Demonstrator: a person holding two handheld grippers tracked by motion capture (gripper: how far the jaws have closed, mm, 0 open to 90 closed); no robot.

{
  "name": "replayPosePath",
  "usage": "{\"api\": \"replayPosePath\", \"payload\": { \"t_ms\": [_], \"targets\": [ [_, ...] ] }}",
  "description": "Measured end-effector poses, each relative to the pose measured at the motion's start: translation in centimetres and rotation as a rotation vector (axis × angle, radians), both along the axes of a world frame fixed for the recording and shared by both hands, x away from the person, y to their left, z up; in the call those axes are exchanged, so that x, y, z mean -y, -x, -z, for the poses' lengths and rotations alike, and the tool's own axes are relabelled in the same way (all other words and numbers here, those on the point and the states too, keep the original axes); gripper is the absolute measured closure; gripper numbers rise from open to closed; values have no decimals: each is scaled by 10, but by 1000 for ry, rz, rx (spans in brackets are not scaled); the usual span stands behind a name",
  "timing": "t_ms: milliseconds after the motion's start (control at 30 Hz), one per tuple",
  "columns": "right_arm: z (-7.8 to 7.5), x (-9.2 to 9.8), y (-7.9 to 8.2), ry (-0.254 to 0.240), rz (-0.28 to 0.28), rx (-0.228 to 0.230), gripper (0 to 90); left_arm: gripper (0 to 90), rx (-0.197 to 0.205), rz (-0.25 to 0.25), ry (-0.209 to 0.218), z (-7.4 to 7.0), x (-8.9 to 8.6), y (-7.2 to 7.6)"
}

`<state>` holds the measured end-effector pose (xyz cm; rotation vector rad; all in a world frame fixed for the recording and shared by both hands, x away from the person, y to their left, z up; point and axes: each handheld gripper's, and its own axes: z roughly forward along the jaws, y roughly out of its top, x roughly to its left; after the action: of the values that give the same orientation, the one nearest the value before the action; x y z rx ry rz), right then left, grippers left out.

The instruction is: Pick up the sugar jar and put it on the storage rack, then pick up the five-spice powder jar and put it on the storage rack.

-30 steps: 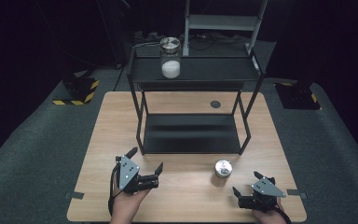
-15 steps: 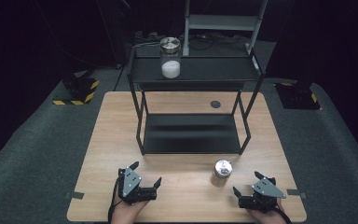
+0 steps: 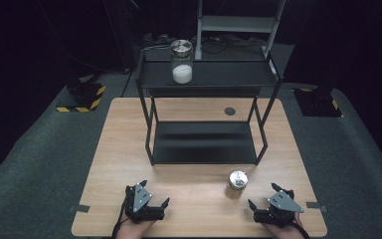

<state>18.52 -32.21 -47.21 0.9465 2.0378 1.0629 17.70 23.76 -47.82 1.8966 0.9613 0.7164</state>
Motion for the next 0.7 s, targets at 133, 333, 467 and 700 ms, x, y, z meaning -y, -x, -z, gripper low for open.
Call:
{"api": "replayPosePath", "payload": {
  "t_ms": [133, 333, 467, 700],
  "targets": [
    [0, 0, 0, -2, 2, -3, 0, 7, 15, 20, -76, -2, 9, 3],
    [1, 0, 2, -5, 11, 9, 0, 8, 5, 18, -125, -5, 17, 1],
    [1, 3, 1, -33, 18, -4, 0, 8, 3, 29, -128, -5, 17, 0],
    [-2, 4, 3, -42, 12, 14, 0, 8, 8, 29, -119, -5, 15, 1]
  ]
}}
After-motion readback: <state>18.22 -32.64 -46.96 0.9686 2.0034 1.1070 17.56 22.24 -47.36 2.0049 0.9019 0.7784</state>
